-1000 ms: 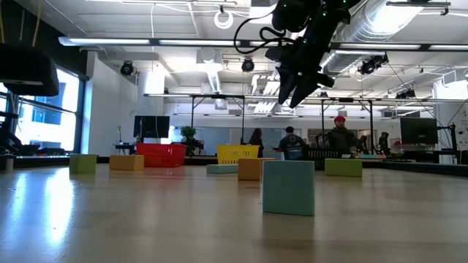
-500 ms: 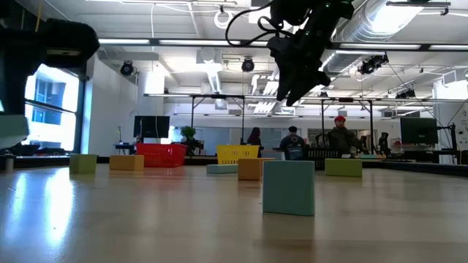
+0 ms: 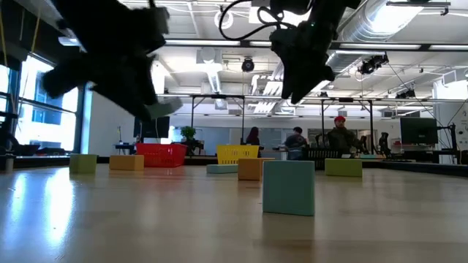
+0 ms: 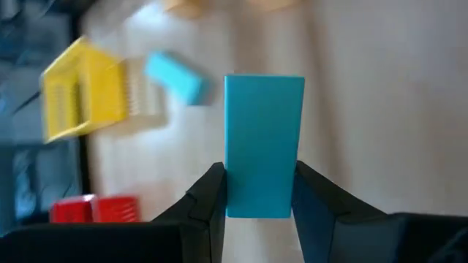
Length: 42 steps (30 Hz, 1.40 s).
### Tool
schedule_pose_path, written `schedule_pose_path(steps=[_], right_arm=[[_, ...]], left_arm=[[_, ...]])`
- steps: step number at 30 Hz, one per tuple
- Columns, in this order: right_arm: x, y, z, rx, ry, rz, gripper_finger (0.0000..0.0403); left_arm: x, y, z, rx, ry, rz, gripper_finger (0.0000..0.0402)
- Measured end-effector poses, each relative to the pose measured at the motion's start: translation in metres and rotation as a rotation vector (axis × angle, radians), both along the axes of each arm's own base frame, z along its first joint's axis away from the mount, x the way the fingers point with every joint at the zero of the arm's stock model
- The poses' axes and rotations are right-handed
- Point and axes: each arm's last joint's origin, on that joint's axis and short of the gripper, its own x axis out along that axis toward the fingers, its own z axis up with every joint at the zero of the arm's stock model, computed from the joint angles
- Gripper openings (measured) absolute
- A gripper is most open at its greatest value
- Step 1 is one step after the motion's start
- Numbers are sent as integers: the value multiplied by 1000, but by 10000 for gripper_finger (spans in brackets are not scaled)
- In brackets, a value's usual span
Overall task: Sort & place blocks by color
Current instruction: Put the blue block into the yellow basket
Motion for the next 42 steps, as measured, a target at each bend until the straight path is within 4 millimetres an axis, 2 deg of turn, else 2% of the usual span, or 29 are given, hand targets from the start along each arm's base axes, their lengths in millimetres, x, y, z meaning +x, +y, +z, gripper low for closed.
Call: schedule_pose_path(steps=[11,20,32,36,42], right_arm=[[1,9,0,-22,-9,-56,160],[0,5,1,-135,-7,-135,160],[-1,2,2,-255,7,-174,160],[-1,2,2,-262,14,-169,160],[-2,3,1,-260,42,-134,160]], left_arm=[[27,94,10,31,-191,225,93],[26,161,18,27,-368,428,93],[26,224,35,-219,-813,474,102],[24,242,28,-250,-865,508,102],[21,263,5,-334,-877,593,101]])
